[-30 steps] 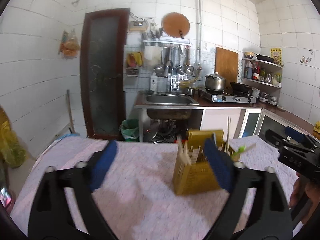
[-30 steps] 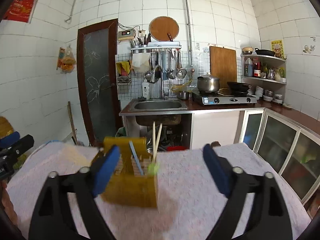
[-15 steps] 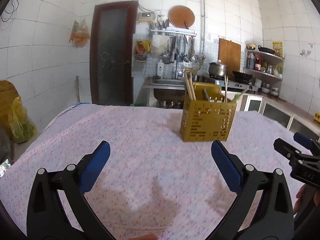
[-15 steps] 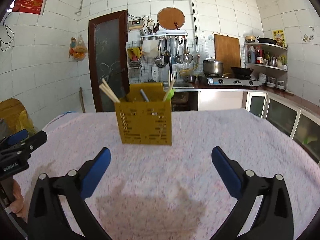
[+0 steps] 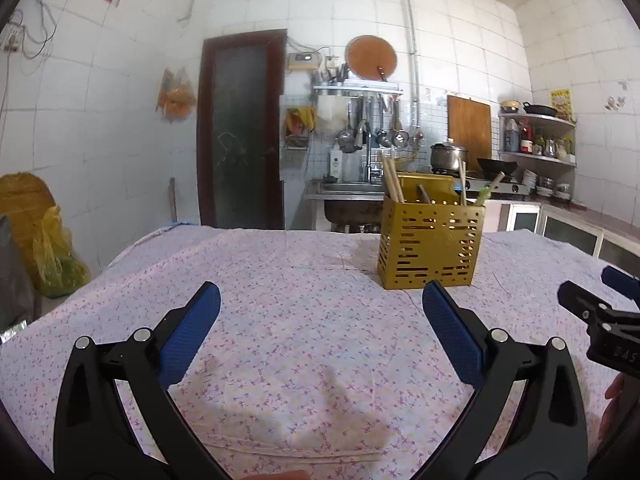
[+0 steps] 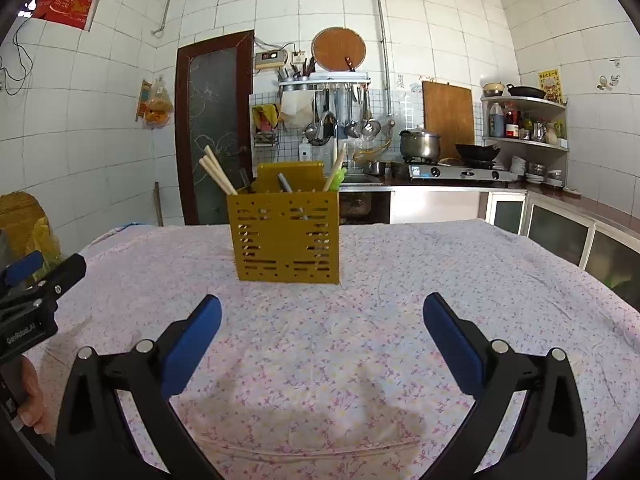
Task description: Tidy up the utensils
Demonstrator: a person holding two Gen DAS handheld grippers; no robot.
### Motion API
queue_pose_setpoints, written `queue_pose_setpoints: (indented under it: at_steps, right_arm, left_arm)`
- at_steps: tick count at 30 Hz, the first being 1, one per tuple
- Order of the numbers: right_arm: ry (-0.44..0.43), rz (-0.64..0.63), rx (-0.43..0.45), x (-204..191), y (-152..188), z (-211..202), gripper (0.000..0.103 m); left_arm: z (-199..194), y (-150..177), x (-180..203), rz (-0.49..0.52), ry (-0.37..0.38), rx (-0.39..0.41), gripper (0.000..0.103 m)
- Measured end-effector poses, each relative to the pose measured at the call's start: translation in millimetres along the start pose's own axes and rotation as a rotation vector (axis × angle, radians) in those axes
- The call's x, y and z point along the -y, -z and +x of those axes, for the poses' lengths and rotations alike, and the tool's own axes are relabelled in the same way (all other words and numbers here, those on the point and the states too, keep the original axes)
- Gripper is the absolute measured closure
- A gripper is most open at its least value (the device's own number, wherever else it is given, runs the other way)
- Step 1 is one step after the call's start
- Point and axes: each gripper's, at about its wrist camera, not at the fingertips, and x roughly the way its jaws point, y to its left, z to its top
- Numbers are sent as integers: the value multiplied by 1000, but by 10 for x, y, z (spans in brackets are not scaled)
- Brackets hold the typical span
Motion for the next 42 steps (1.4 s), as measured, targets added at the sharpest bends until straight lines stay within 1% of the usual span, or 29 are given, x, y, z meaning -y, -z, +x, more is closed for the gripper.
queue_pose_setpoints:
  at_steps: [5, 9, 14, 28, 42]
  right_arm:
    - [2, -1, 30, 1, 3, -60, 4]
    - [10, 4, 43, 10, 4, -86, 4]
    - [22, -1, 61, 2, 19, -136, 4]
    - [27, 0, 67, 27, -1, -160, 4]
    - [28, -2, 70, 36, -3, -170, 4]
  left_arm:
    - [-72, 18, 26, 17, 6, 29, 5]
    - [-47, 18, -6, 2, 3, 16, 5]
    - [-49, 17, -41, -18, 22, 15, 5]
    - [-128, 16, 9, 5, 8, 53, 5]
    - [-140, 9, 0, -1, 7, 50, 5]
